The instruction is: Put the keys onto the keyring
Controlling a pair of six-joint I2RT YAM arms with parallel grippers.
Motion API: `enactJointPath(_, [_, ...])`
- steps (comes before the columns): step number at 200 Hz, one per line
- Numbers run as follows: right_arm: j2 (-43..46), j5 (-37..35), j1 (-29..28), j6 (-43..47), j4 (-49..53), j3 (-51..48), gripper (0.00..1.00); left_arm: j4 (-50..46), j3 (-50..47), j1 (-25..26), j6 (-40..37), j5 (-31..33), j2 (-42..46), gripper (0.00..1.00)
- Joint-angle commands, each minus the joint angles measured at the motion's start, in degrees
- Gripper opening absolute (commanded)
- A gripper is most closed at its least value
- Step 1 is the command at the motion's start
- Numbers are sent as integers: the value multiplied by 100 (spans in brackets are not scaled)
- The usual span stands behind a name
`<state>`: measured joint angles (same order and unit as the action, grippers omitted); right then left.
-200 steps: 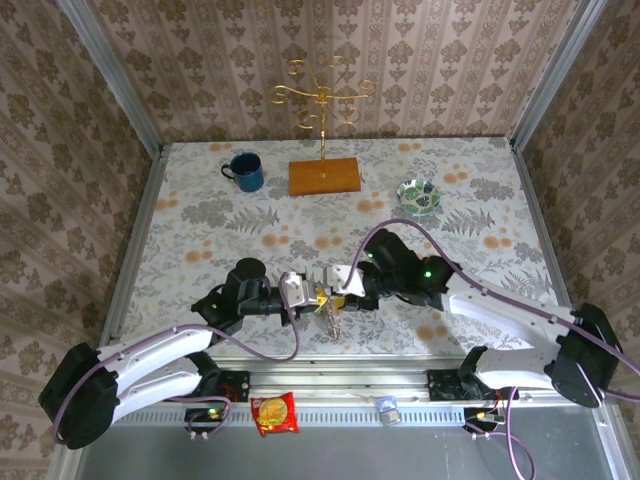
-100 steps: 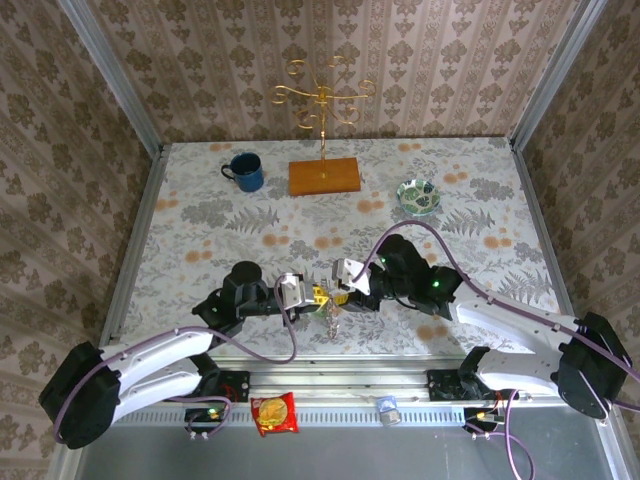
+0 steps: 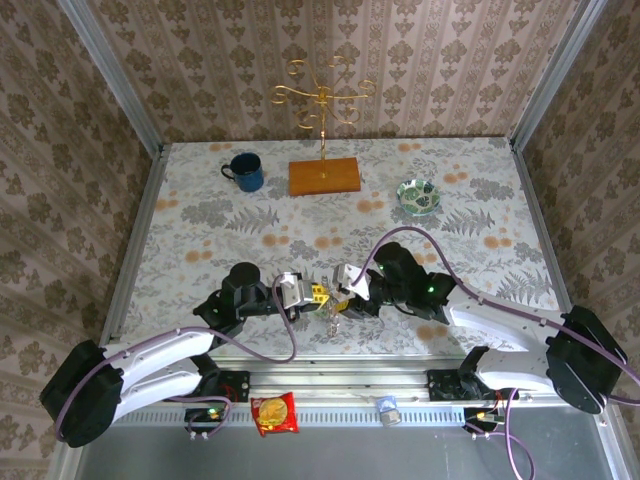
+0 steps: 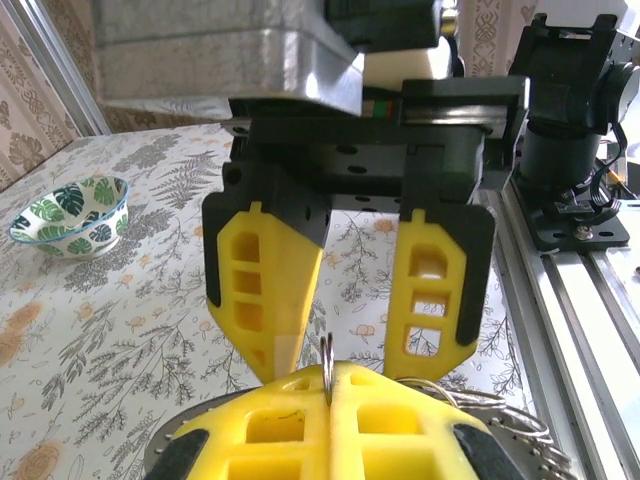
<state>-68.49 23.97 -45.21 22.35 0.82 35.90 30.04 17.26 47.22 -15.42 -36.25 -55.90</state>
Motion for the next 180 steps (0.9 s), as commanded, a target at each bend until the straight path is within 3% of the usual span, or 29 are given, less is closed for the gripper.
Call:
enactJointPath(1, [-140,20,-7,-236,-568,-125,42,377,-81,15,170,-119,7,0])
enactJointPath(44, [-281,99,-15,-369,-890,-127,31,432,-108,10,197,-99,18,0])
enactJointPath(108, [-39,99,-20,-266,-533,-20,8,385,-135,13,112,126,84,0])
enactJointPath(180, [239,82,-62,-104,-56,248,1,-65,-32,15,-91,280,141,0])
